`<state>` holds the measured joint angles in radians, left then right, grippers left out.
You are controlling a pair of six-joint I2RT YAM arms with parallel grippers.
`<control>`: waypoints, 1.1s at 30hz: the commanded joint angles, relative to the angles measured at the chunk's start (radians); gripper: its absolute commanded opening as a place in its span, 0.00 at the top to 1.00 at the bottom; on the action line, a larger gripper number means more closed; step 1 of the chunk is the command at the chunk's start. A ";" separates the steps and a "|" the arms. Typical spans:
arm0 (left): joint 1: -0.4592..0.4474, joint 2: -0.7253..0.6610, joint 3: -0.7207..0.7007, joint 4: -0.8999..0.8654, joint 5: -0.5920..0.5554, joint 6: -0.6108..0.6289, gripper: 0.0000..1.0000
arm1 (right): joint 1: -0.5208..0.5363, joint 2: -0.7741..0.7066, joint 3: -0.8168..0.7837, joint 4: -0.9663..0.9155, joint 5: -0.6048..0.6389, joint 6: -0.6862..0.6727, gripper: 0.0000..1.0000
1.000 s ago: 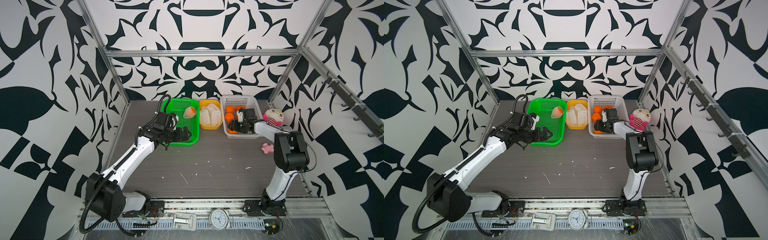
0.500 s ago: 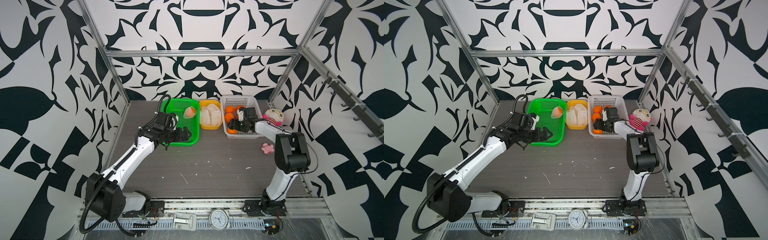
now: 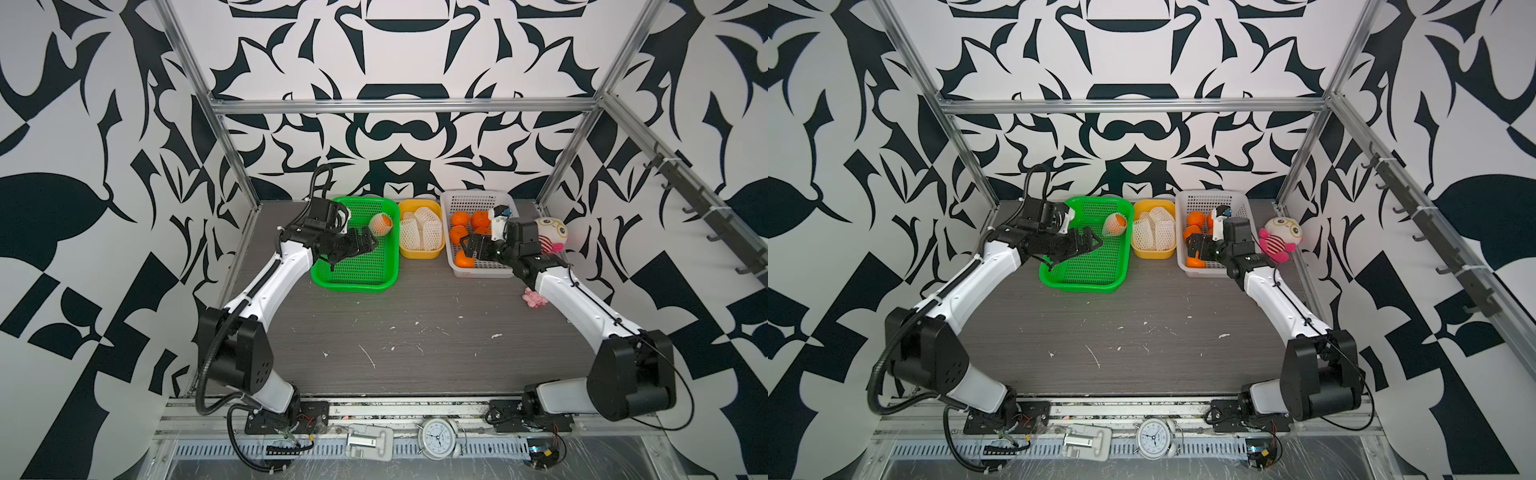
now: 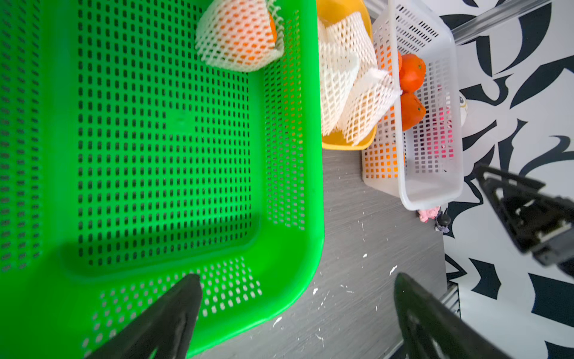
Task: Remove foam nets from oranges
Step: Pick up the orange from the basket.
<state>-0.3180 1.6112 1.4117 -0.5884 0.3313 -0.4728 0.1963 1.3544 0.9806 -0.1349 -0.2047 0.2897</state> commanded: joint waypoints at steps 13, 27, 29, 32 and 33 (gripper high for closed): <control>0.083 0.506 0.456 -0.021 0.159 0.064 0.01 | 0.195 -0.144 -0.211 0.189 -0.081 0.105 0.01; 0.107 0.776 0.655 0.109 0.199 0.089 0.01 | 0.235 -0.109 -0.205 0.189 -0.106 0.098 0.01; 0.107 0.801 0.683 0.116 0.193 0.089 0.01 | 0.235 -0.106 -0.204 0.187 -0.105 0.098 0.01; 0.107 0.834 0.721 0.131 0.191 0.078 0.00 | 0.235 -0.094 -0.200 0.187 -0.107 0.100 0.00; 0.108 0.845 0.735 0.132 0.192 0.073 0.00 | 0.234 -0.090 -0.199 0.188 -0.109 0.103 0.00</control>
<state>-0.2161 2.4252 2.0953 -0.4866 0.5068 -0.3992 0.4274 1.2587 0.7582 0.0216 -0.2989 0.3904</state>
